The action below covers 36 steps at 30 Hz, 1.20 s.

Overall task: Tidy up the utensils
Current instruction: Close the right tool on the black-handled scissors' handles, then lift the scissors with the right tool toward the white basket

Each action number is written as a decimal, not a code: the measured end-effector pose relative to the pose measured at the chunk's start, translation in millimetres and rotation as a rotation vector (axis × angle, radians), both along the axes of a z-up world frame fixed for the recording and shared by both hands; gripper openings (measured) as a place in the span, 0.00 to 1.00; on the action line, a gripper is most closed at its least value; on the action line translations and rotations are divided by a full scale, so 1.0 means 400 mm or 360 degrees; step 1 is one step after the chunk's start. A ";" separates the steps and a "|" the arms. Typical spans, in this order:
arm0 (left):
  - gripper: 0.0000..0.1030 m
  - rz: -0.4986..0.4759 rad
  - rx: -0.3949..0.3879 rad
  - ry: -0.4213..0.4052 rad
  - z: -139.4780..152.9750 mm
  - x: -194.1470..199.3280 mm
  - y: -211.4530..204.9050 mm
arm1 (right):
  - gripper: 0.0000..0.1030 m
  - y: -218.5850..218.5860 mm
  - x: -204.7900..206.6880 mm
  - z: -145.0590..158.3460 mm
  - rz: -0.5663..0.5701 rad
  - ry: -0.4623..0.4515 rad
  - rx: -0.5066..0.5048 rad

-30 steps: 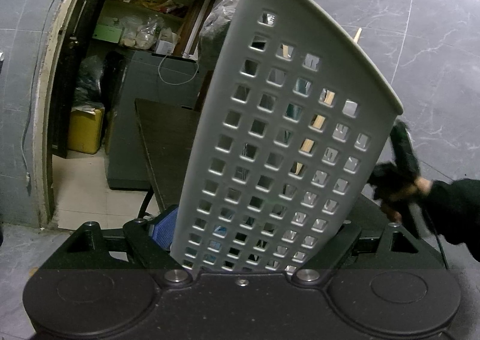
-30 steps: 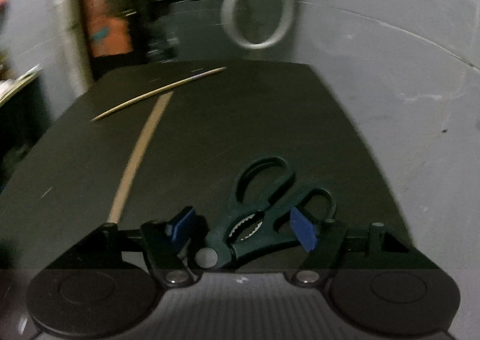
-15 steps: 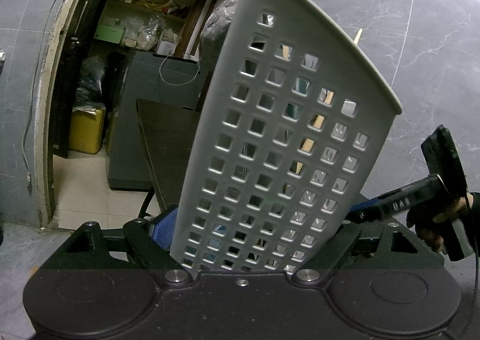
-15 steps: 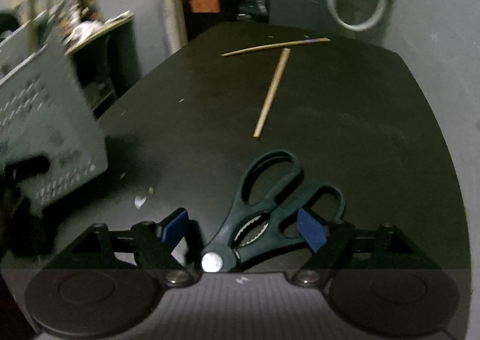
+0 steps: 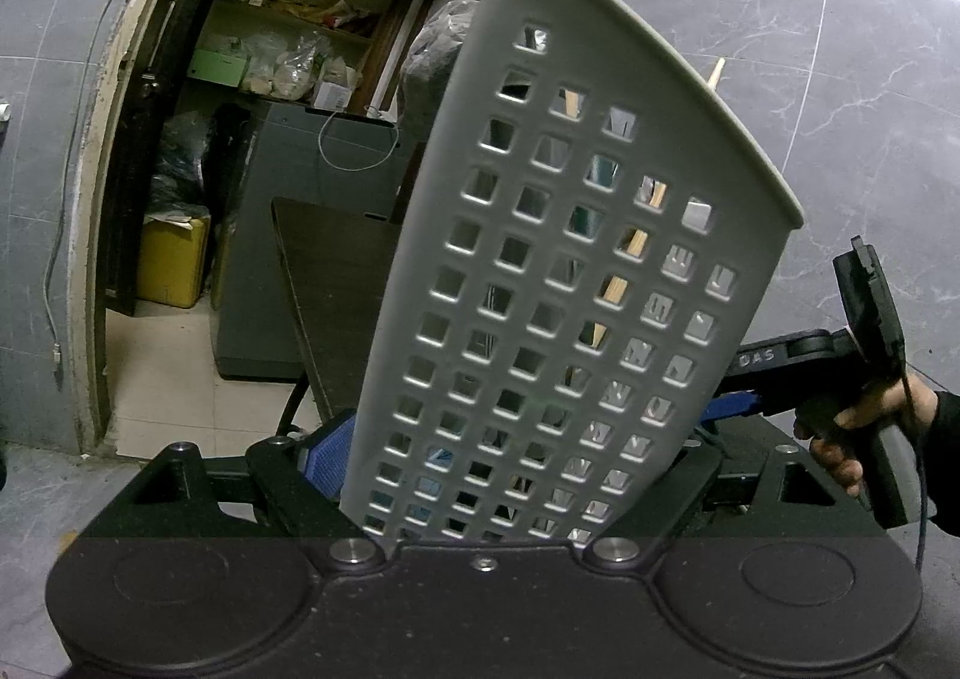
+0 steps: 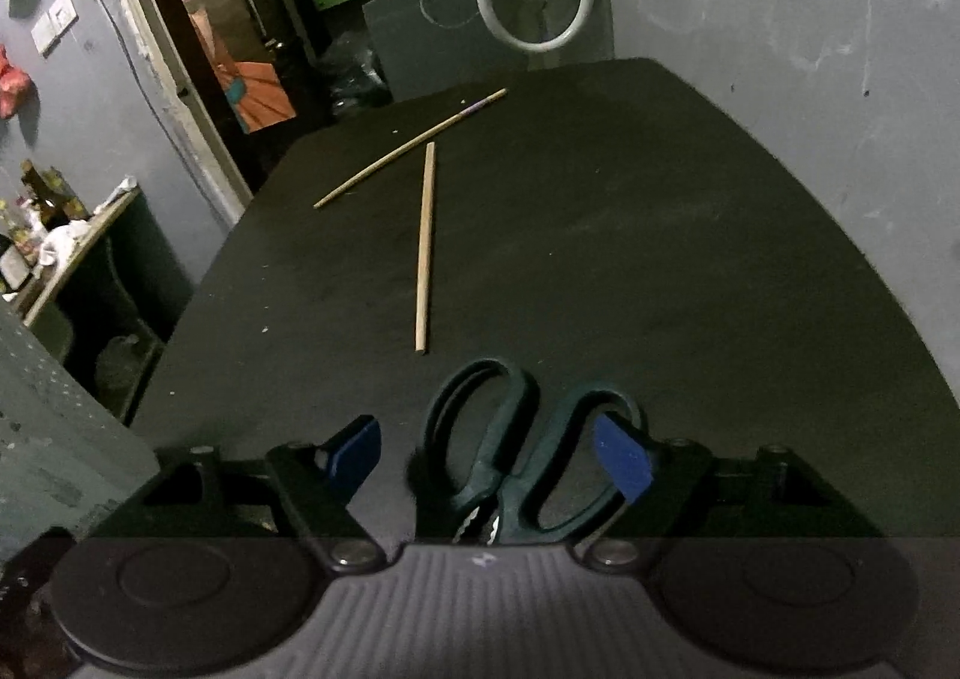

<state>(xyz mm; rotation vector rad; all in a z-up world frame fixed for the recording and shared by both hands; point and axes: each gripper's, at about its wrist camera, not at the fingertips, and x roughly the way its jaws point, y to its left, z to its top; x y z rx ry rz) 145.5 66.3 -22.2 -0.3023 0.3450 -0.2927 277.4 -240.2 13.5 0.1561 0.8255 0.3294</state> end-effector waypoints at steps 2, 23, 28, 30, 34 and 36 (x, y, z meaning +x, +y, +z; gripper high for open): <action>0.85 0.0002 0.0001 0.0001 0.000 0.000 -0.001 | 0.71 0.015 -0.003 -0.002 -0.0046 -0.0028 -0.0079; 0.84 0.0008 0.0007 0.0004 0.003 0.000 -0.005 | 0.59 0.057 -0.085 0.029 -0.0106 -0.0395 -0.0047; 0.84 0.0013 0.0019 0.0007 0.006 0.000 -0.008 | 0.05 0.061 -0.172 0.064 -0.0079 -0.0786 -0.0034; 0.84 0.0015 0.0024 0.0010 0.008 0.000 -0.009 | 0.05 0.054 -0.202 0.071 -0.0068 -0.0936 0.0010; 0.84 0.0018 0.0023 0.0009 0.013 0.000 -0.010 | 0.06 0.049 -0.187 0.055 -0.0078 -0.0858 -0.0004; 0.84 0.0017 0.0025 0.0010 0.014 0.000 -0.011 | 0.07 0.044 -0.166 0.047 -0.0086 -0.0746 -0.0028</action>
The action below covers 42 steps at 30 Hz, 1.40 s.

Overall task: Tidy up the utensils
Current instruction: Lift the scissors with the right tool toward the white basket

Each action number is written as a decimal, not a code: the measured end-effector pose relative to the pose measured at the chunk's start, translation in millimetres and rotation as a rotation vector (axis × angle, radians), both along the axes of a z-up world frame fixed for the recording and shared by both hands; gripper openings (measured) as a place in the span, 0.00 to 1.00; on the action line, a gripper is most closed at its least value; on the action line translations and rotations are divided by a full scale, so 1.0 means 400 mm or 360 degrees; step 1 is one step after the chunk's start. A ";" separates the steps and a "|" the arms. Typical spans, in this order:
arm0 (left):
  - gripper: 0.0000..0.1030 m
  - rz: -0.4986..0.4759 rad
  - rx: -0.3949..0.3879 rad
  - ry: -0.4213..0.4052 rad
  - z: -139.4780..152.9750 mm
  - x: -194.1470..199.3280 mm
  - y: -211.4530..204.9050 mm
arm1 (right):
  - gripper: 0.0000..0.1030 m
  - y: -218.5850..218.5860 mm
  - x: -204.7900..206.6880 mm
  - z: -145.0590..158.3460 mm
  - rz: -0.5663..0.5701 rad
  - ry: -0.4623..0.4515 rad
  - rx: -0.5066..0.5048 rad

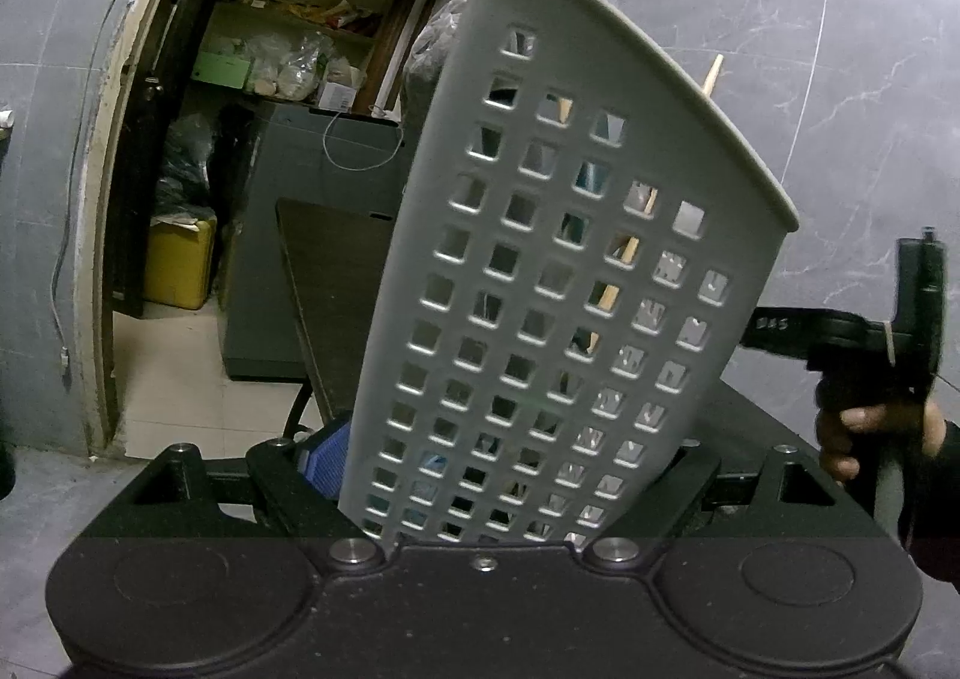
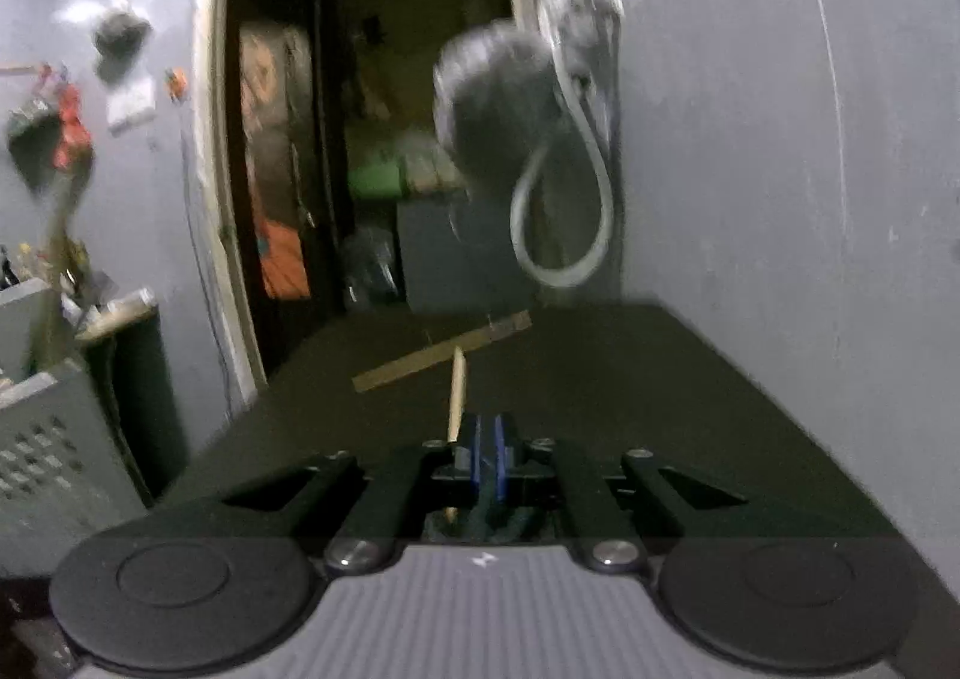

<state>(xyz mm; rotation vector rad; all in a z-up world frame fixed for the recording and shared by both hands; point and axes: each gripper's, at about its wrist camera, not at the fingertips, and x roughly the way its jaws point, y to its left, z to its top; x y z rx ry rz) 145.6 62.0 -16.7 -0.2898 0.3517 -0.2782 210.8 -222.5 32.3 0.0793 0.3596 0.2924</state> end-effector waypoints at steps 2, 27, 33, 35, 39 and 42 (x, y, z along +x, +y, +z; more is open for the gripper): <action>0.84 0.0000 -0.0002 -0.0002 0.000 0.000 0.000 | 0.43 -0.003 0.030 -0.006 -0.0007 0.0104 -0.0015; 0.85 -0.0003 -0.0011 0.0000 -0.011 0.004 0.002 | 0.31 0.073 0.197 -0.052 -0.0020 0.0436 -0.0108; 0.85 0.0001 -0.0012 0.0003 -0.012 0.006 0.001 | 0.32 0.031 0.065 -0.008 0.0029 -0.0073 0.0001; 0.85 0.0004 -0.0010 0.0005 -0.011 0.007 0.000 | 0.32 0.037 0.011 -0.001 0.0036 -0.0286 -0.0018; 0.85 0.0008 -0.0004 0.0004 -0.011 0.006 -0.003 | 0.32 0.052 -0.087 -0.001 0.0026 -0.0646 -0.0009; 0.85 0.0010 -0.0003 0.0005 -0.010 0.006 -0.006 | 0.32 0.064 -0.138 -0.011 0.0006 -0.0832 -0.0017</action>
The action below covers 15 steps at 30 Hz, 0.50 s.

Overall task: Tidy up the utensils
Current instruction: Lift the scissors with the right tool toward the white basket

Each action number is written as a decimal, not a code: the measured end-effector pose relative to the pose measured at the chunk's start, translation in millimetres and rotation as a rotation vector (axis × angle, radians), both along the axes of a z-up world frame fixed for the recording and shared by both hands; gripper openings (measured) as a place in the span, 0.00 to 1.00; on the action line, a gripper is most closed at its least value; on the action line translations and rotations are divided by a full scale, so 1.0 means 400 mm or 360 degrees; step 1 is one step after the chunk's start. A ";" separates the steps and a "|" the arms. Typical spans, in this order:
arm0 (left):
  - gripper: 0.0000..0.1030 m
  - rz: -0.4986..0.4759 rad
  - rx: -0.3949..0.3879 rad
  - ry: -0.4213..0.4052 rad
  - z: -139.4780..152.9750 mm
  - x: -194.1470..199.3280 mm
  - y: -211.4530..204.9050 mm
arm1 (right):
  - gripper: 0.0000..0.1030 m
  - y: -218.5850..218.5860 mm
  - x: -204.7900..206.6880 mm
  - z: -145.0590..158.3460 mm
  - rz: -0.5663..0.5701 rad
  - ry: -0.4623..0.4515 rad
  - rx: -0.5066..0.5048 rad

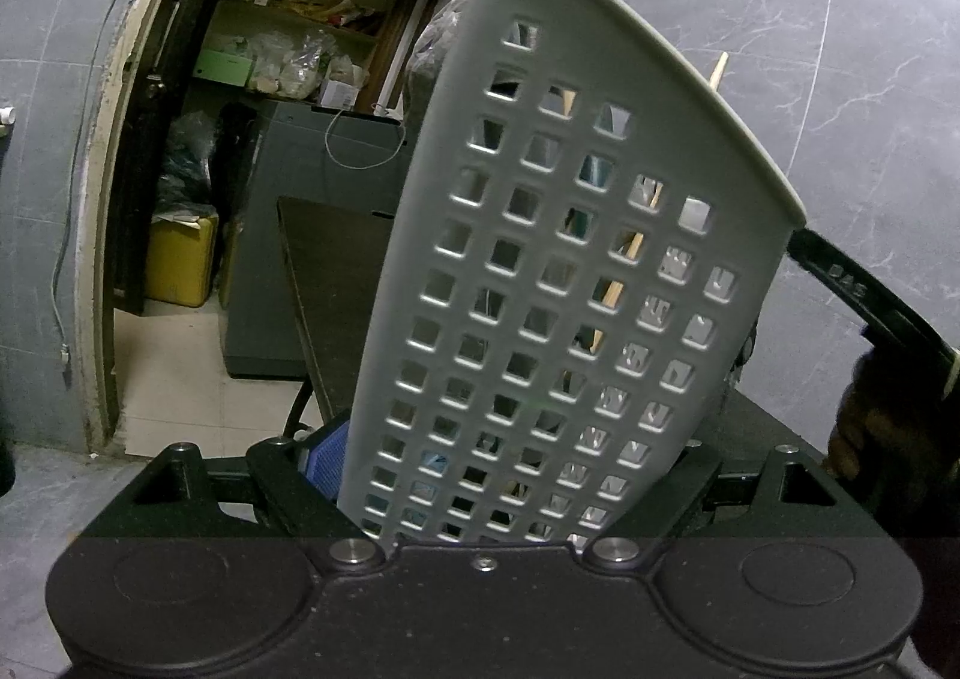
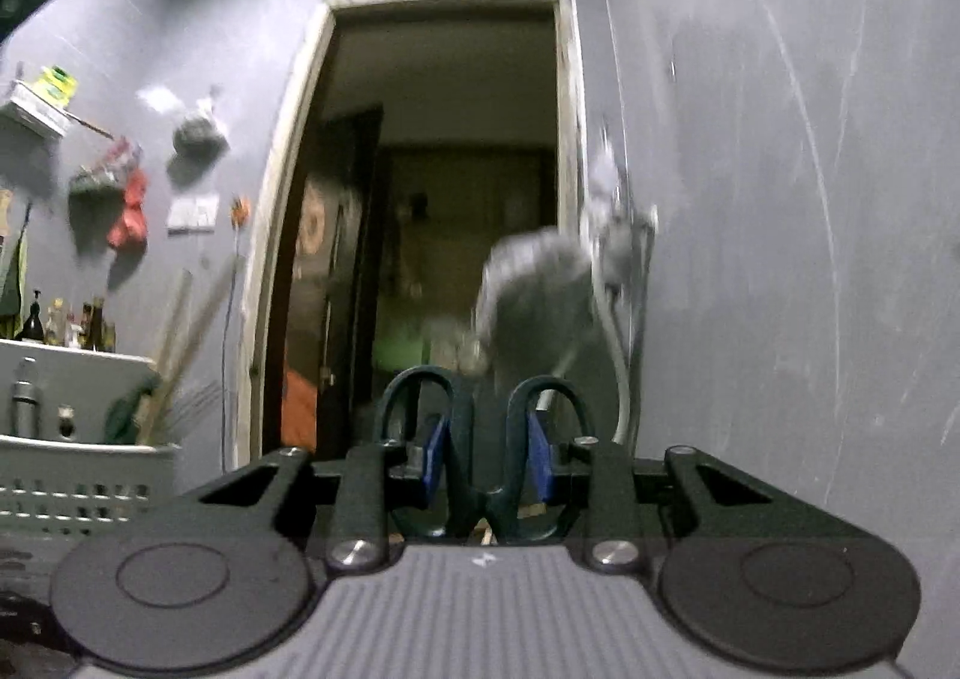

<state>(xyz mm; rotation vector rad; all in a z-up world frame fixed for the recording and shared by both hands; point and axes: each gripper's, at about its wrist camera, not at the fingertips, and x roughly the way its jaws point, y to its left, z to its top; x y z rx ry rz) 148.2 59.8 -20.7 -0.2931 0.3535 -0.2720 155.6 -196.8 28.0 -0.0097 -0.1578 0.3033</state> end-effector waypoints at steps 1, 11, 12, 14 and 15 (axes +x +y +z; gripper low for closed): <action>0.85 0.0002 0.0002 0.0000 0.000 0.000 -0.001 | 0.32 0.001 -0.013 -0.005 -0.0008 -0.0047 0.0001; 0.85 0.0009 0.0006 0.0001 0.000 -0.003 -0.002 | 0.32 -0.005 -0.134 -0.037 0.0004 -0.0190 0.0032; 0.85 0.0009 0.0006 0.0001 0.000 -0.003 -0.002 | 0.32 -0.007 -0.145 -0.036 0.0004 -0.0186 0.0036; 0.85 0.0009 0.0004 0.0002 0.000 -0.004 -0.001 | 0.32 -0.013 -0.166 -0.038 0.0000 -0.0179 0.0050; 0.85 0.0010 0.0005 0.0001 0.001 -0.004 -0.001 | 0.32 -0.017 -0.179 -0.040 -0.0005 -0.0177 0.0054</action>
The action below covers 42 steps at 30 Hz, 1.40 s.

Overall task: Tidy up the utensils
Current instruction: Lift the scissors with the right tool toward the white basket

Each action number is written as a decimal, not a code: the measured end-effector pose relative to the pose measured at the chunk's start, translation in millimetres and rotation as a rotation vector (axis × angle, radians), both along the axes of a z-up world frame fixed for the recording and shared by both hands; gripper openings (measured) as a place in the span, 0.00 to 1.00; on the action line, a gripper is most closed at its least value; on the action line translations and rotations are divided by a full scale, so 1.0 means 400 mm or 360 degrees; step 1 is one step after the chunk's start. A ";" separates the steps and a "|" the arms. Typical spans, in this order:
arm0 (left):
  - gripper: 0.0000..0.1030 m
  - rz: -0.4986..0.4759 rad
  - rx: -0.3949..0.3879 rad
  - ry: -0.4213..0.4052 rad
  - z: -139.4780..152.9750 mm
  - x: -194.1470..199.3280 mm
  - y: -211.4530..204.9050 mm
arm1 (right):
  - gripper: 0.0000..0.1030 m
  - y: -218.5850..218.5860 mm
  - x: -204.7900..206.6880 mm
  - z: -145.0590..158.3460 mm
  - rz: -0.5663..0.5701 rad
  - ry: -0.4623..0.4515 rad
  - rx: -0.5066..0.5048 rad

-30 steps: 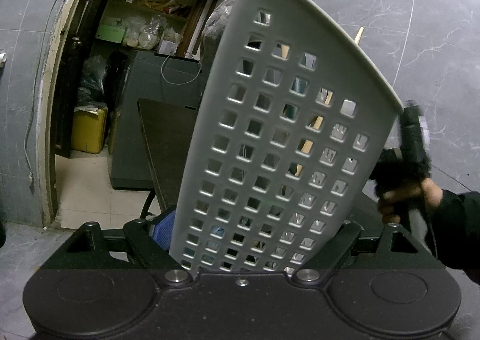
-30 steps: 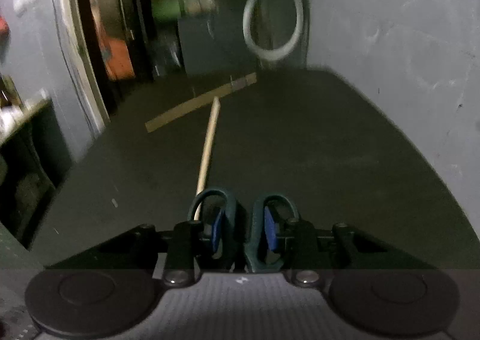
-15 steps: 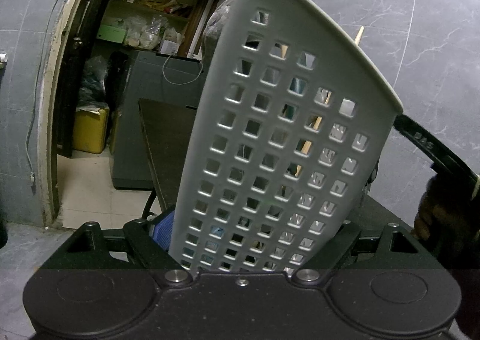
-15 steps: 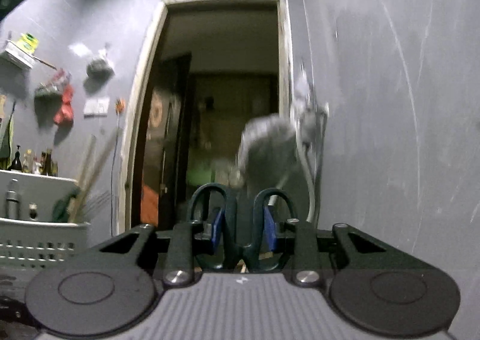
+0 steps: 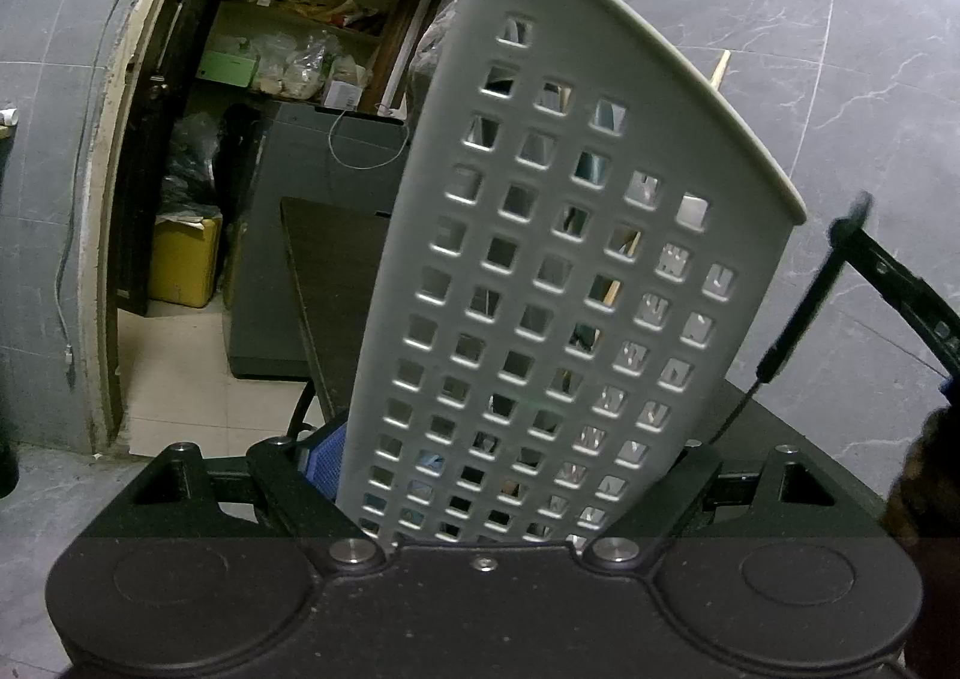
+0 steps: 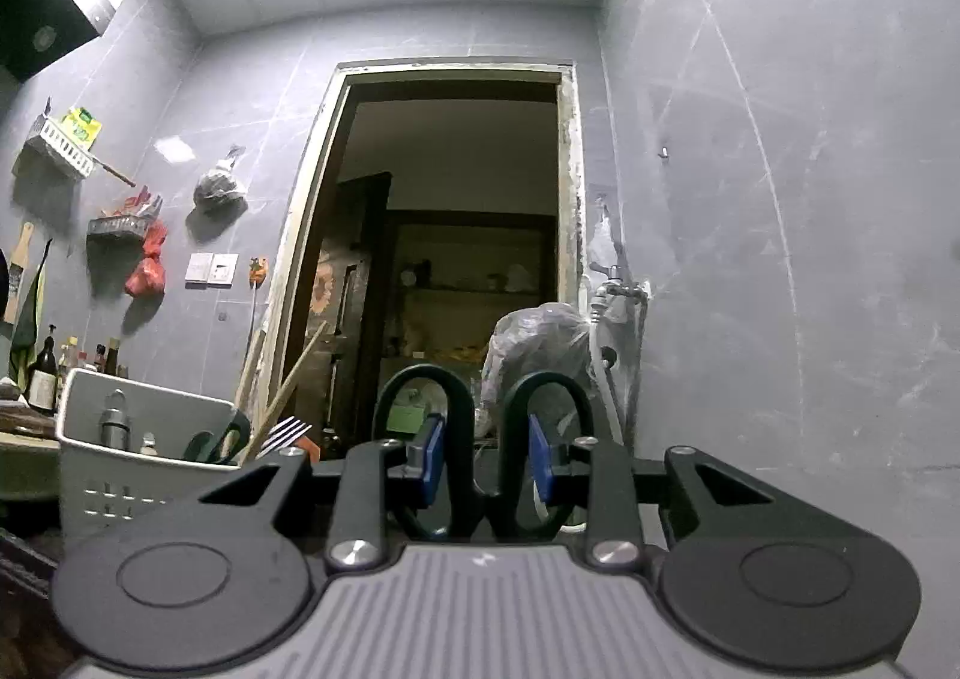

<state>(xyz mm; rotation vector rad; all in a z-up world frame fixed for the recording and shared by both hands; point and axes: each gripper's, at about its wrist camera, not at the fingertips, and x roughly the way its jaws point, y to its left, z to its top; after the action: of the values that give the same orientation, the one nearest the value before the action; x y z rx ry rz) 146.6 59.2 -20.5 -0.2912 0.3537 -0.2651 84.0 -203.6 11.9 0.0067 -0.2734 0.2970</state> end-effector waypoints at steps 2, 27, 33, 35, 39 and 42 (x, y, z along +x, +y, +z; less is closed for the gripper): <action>0.85 0.0004 0.0001 0.0000 0.001 -0.002 -0.001 | 0.33 -0.008 -0.013 0.002 -0.0011 0.0010 0.0010; 0.85 0.0008 0.0002 0.0004 0.006 -0.007 -0.003 | 0.34 -0.056 0.017 0.097 0.0095 0.0306 -0.0032; 0.85 0.0007 0.0002 0.0003 0.006 -0.007 -0.002 | 0.34 -0.032 0.045 0.262 0.0195 0.0392 -0.0183; 0.85 0.0003 -0.0002 0.0003 0.006 -0.006 -0.001 | 0.34 -0.022 0.033 0.322 0.0231 0.0370 -0.0211; 0.85 -0.0004 -0.0007 0.0001 0.004 -0.001 0.001 | 0.35 0.016 -0.003 0.447 0.0327 0.0266 -0.0243; 0.85 -0.0011 -0.0015 0.0000 0.002 0.002 0.006 | 0.35 0.062 -0.012 0.533 0.0418 0.0149 -0.0267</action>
<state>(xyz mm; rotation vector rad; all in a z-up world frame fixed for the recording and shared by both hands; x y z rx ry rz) 147.2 61.8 -19.7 -0.2993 0.3538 -0.2738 79.4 -178.9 225.0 -0.1097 -0.1531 0.5783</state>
